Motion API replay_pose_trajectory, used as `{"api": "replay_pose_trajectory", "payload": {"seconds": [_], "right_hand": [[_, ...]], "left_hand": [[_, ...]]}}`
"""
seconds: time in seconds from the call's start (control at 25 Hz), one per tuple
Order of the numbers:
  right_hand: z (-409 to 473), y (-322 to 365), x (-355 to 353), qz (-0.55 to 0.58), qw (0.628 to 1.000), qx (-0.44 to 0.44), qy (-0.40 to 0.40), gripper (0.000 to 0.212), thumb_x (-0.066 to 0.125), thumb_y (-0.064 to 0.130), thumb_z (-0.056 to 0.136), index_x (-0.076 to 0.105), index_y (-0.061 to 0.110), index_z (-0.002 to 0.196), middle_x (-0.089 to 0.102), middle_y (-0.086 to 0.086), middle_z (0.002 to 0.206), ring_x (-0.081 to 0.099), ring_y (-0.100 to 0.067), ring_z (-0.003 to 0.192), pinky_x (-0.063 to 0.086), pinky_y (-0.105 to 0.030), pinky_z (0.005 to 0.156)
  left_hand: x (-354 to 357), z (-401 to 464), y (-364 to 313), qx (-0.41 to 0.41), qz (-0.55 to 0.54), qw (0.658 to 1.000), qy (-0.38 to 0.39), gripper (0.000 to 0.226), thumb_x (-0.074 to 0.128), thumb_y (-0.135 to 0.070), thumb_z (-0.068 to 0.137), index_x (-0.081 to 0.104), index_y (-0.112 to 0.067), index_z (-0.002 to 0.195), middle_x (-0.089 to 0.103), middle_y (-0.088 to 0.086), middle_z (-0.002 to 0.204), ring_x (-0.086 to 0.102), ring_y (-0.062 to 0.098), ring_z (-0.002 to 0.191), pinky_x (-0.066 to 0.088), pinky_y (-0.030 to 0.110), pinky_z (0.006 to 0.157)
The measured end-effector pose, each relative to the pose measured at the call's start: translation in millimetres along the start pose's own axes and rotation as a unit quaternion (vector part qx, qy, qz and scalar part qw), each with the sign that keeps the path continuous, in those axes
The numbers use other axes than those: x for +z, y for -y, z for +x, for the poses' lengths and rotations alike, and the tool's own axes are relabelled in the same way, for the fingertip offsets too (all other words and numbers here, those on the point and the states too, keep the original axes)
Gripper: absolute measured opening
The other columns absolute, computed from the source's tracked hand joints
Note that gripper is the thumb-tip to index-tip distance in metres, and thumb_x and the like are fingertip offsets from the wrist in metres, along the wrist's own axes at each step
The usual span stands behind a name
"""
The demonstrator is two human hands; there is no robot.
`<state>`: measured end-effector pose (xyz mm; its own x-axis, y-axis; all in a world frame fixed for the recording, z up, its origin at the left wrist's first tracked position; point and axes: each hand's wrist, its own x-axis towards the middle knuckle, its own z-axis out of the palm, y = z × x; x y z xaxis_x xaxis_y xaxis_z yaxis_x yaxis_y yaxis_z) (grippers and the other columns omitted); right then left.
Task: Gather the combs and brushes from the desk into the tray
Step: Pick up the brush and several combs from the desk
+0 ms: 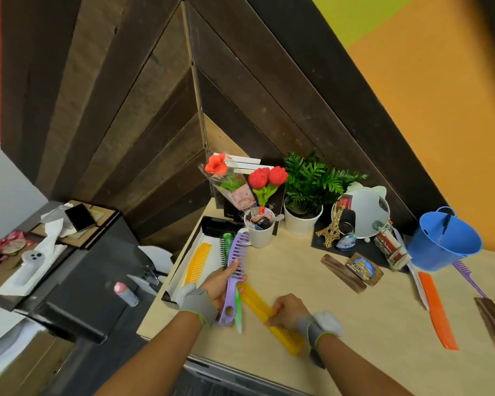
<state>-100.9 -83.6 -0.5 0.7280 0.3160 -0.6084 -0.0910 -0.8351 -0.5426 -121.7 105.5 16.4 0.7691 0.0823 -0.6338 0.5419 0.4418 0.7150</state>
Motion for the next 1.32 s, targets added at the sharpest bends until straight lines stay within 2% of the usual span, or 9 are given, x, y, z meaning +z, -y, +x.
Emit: {"api": "replay_pose_trajectory", "payload": {"seconds": [0.12, 0.2, 0.32, 0.4, 0.56, 0.68, 0.84, 1.08, 1.32], "right_hand": [[-6.2, -19.0, -12.9, 0.237, 0.970, 0.054, 0.025, 0.025, 0.074, 0.015, 0.075, 0.053, 0.021, 0.063, 0.054, 0.006, 0.055, 0.051, -0.007, 0.050, 0.039, -0.017, 0.048], [-15.6, -29.2, -20.5, 0.418, 0.905, 0.075, 0.032, 0.021, 0.068, 0.011, 0.080, 0.052, 0.017, 0.067, 0.056, 0.007, 0.041, 0.049, -0.002, 0.032, 0.037, -0.012, 0.033], [-26.7, -32.6, -30.5, 0.590, 0.805, 0.043, 0.048, 0.020, 0.062, 0.006, 0.082, 0.050, 0.016, 0.071, 0.065, 0.001, 0.046, 0.058, -0.006, 0.036, 0.048, -0.016, 0.035], [-30.8, -24.0, -35.4, 0.617, 0.786, 0.021, 0.049, 0.020, 0.055, 0.004, 0.088, 0.051, 0.015, 0.072, 0.069, 0.000, 0.052, 0.064, -0.008, 0.043, 0.055, -0.020, 0.043], [-31.4, -4.3, -42.6, 0.595, 0.803, 0.005, 0.026, 0.018, 0.058, 0.004, 0.086, 0.054, 0.014, 0.072, 0.070, 0.000, 0.054, 0.065, -0.008, 0.045, 0.054, -0.018, 0.042], [-32.6, 2.9, -43.9, 0.569, 0.822, -0.001, 0.012, 0.019, 0.063, 0.002, 0.082, 0.054, 0.014, 0.070, 0.070, 0.005, 0.055, 0.064, -0.006, 0.046, 0.054, -0.018, 0.045], [-33.2, -2.0, -49.7, 0.581, 0.814, 0.002, 0.011, 0.017, 0.065, 0.003, 0.081, 0.056, 0.012, 0.070, 0.067, -0.002, 0.065, 0.064, -0.009, 0.048, 0.055, -0.021, 0.048], [-18.7, -41.0, -92.0, 0.634, 0.765, 0.080, -0.076, 0.026, 0.059, 0.025, 0.087, 0.050, 0.019, 0.064, 0.051, 0.008, 0.035, 0.046, -0.002, 0.030, 0.040, -0.012, 0.037], [11.5, -89.3, -131.7, 0.478, 0.847, 0.151, -0.178, 0.026, 0.064, 0.012, 0.081, 0.046, 0.017, 0.063, 0.049, -0.002, 0.057, 0.042, -0.009, 0.032, 0.035, -0.014, 0.035]], "left_hand": [[7.3, 1.3, -0.4, 0.008, 0.013, 1.000, 0.013, 0.032, 0.053, -0.033, 0.089, 0.058, -0.004, 0.103, 0.063, 0.009, 0.093, 0.062, 0.020, 0.086, 0.052, 0.029, 0.070], [16.7, 3.7, -1.1, 0.016, 0.009, 1.000, 0.015, 0.036, 0.053, -0.033, 0.089, 0.056, -0.002, 0.108, 0.062, 0.009, 0.092, 0.063, 0.019, 0.083, 0.054, 0.030, 0.069], [38.2, 3.7, -2.5, 0.016, 0.003, 0.999, 0.038, 0.032, 0.049, -0.032, 0.091, 0.056, -0.003, 0.104, 0.062, 0.009, 0.087, 0.070, 0.014, 0.065, 0.056, 0.026, 0.051], [50.3, 3.7, -1.1, 0.013, -0.001, 0.999, 0.048, 0.034, 0.051, -0.034, 0.089, 0.055, -0.003, 0.099, 0.061, 0.012, 0.087, 0.071, 0.015, 0.057, 0.055, 0.026, 0.047], [67.8, 11.5, 5.9, 0.011, 0.005, 0.996, 0.091, 0.083, 0.068, -0.055, 0.066, 0.045, -0.006, 0.129, 0.063, 0.026, 0.112, 0.067, 0.034, 0.085, 0.054, 0.046, 0.077], [86.2, 6.1, 6.2, 0.005, 0.002, 0.995, 0.095, 0.054, 0.052, -0.048, 0.084, 0.048, -0.008, 0.119, 0.069, 0.015, 0.087, 0.069, 0.025, 0.071, 0.056, 0.037, 0.067], [106.9, 11.9, 6.6, 0.013, -0.003, 0.997, 0.076, 0.035, 0.056, -0.027, 0.088, 0.047, -0.004, 0.113, 0.063, 0.010, 0.085, 0.068, 0.017, 0.071, 0.057, 0.028, 0.055], [127.9, 26.3, 5.1, 0.017, -0.035, 0.996, 0.076, 0.009, 0.053, -0.021, 0.090, 0.052, -0.012, 0.090, 0.059, 0.009, 0.081, 0.069, 0.010, 0.054, 0.057, 0.024, 0.054], [148.1, 39.0, 5.1, 0.022, -0.002, 0.998, 0.066, 0.009, 0.058, -0.023, 0.086, 0.053, -0.015, 0.086, 0.060, 0.007, 0.080, 0.064, 0.014, 0.064, 0.054, 0.027, 0.061]]}}
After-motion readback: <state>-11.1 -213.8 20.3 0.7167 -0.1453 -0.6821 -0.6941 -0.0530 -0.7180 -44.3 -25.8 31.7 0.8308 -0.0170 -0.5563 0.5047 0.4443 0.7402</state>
